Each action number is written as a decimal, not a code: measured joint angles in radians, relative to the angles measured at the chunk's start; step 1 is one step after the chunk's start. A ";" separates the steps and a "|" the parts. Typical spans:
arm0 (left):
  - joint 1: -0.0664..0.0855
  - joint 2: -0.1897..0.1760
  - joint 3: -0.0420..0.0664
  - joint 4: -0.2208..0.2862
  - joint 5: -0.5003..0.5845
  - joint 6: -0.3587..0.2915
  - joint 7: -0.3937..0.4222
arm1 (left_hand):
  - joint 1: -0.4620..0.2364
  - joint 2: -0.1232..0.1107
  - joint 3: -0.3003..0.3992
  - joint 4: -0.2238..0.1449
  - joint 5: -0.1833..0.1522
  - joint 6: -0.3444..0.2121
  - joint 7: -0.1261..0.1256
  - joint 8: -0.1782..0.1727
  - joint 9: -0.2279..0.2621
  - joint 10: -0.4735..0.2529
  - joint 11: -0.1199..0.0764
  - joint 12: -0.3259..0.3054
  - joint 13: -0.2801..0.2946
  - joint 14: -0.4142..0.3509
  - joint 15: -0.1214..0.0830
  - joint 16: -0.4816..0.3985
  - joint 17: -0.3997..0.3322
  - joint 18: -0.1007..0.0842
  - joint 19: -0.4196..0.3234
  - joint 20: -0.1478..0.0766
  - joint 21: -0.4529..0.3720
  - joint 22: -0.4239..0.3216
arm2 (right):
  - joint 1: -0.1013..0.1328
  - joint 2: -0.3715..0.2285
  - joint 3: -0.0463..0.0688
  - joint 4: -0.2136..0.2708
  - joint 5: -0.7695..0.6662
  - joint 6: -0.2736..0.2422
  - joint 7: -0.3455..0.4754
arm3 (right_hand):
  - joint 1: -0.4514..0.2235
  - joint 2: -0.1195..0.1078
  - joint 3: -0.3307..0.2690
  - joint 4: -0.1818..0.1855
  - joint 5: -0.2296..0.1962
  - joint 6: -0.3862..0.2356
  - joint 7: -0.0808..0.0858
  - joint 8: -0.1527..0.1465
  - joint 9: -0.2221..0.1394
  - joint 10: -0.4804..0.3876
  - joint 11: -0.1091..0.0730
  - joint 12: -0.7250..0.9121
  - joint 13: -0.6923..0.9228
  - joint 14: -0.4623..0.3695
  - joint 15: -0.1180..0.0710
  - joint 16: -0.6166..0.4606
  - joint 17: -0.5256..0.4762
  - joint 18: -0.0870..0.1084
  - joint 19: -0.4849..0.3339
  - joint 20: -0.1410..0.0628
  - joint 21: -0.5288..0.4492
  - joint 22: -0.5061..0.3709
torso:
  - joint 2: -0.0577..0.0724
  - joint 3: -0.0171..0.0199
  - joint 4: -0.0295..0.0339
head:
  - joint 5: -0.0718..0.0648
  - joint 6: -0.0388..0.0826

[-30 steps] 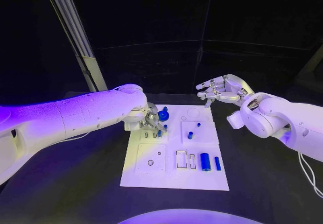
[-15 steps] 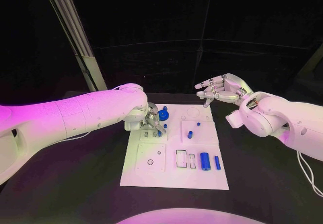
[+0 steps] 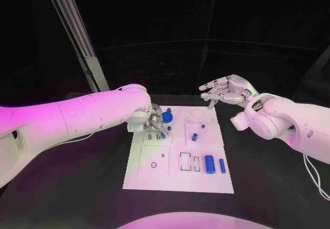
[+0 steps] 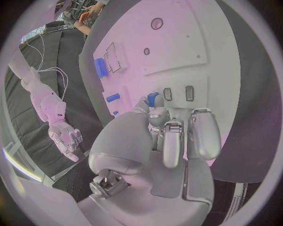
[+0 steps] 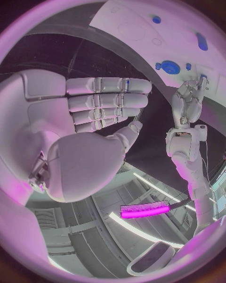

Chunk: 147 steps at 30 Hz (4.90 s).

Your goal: Assemble the parts on the task board

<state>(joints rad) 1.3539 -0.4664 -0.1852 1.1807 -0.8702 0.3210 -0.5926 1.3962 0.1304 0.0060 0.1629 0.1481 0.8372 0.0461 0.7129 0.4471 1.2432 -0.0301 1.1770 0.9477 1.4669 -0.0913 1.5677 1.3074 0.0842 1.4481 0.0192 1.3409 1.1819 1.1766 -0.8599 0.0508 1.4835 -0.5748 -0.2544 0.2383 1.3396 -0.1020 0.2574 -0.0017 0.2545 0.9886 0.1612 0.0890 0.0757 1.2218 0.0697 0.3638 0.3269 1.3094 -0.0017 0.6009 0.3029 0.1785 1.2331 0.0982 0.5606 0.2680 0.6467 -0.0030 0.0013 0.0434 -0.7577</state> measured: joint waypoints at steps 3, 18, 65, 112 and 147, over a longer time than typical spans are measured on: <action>0.000 -0.001 0.000 0.000 0.000 0.000 0.002 | 0.005 -0.032 0.074 0.074 0.024 -0.007 0.004 -0.004 0.001 -0.002 0.002 -0.006 -0.007 0.000 0.001 0.000 0.000 0.000 0.000 0.000 -0.002 0.000 | 0.000 0.000 0.000 -0.001 0.000 0.002 0.000 | 0.000 0.000 0.000 0.000 0.000 0.000 0.000 0.000 0.000 0.000 0.000 0.000 0.000 0.000 0.000 0.000 0.000 0.000 0.000 0.000 0.000 0.000 | 0.000 0.0000 0.0002 | 0.000 -0.001; -0.003 -0.050 -0.003 0.045 -0.001 -0.038 0.042 | -0.213 -0.223 0.514 0.043 0.118 -0.008 0.005 0.055 0.060 0.019 0.007 0.004 0.005 0.000 0.004 0.000 0.000 0.000 0.000 0.000 -0.004 0.021 | 0.000 0.005 0.000 -0.007 0.000 0.012 0.000 | 0.000 0.000 0.002 -0.002 0.004 0.000 0.000 0.000 0.000 -0.007 0.000 0.000 0.000 -0.005 -0.002 0.000 0.001 0.000 -0.003 -0.003 0.000 0.001 | -0.001 0.0010 0.0012 | 0.006 0.002; -0.048 -0.161 -0.024 0.177 -0.120 -0.255 0.086 | -0.252 -0.251 0.553 0.012 0.166 0.012 -0.004 0.062 0.068 0.051 -0.004 0.017 0.030 0.000 0.004 0.000 0.000 0.000 0.003 -0.003 0.004 0.038 | 0.000 0.003 -0.001 -0.018 -0.001 0.022 0.000 | -0.005 0.005 0.002 -0.002 0.004 -0.007 0.000 0.000 0.000 -0.011 0.004 0.000 0.000 -0.018 0.003 0.004 0.004 0.000 -0.011 0.004 0.000 0.001 | -0.002 0.0037 0.0035 | 0.015 -0.005; -0.048 -0.119 -0.025 0.130 -0.124 -0.173 0.073 | -0.415 -0.235 0.539 -0.042 0.234 0.084 -0.028 0.043 0.055 0.096 -0.020 0.055 0.092 -0.002 -0.009 0.000 0.000 0.000 0.010 -0.010 0.013 0.063 | 0.000 0.008 -0.001 -0.021 -0.001 0.033 -0.001 | -0.008 0.008 0.002 -0.002 0.009 -0.010 0.004 0.000 0.000 -0.018 0.004 0.004 0.000 -0.018 0.003 0.009 0.005 0.000 -0.013 0.001 0.000 0.002 | -0.002 0.0049 0.0034 | 0.012 -0.016; -0.041 -0.144 -0.023 0.133 -0.123 -0.164 0.062 | -0.484 -0.222 0.145 0.129 -0.090 0.117 -0.034 0.020 0.049 0.113 -0.024 0.070 0.121 0.000 -0.010 0.000 0.000 0.000 0.014 -0.013 0.021 0.081 | 0.000 0.010 -0.001 -0.027 -0.001 0.043 -0.002 | -0.009 0.009 0.002 -0.002 0.009 -0.014 0.007 0.000 0.000 -0.029 0.007 0.004 0.000 -0.029 0.007 0.009 0.007 0.000 -0.024 0.005 -0.004 0.002 | -0.002 0.0039 0.0043 | 0.003 -0.014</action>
<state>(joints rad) 1.3131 -0.6108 -0.2077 1.3142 -0.9931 0.1567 -0.5306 0.9126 -0.0916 0.1509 0.2914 0.0579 0.9545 0.0125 0.7326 0.4963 1.3563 -0.0538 1.2469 1.0685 1.4668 -0.1018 1.5677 1.3074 0.0842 1.4618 0.0057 1.3620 1.2629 1.1764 -0.8499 0.0501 1.4569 -0.5756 -0.2116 0.2364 1.3304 -0.0928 0.2597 -0.0040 0.2631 0.9747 0.1687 0.0890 0.0753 1.1931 0.0768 0.3678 0.3267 1.2808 0.0055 0.6097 0.3098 0.1784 1.2096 0.1033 0.5570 0.2702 0.6442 0.0010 0.0057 0.0460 -0.7712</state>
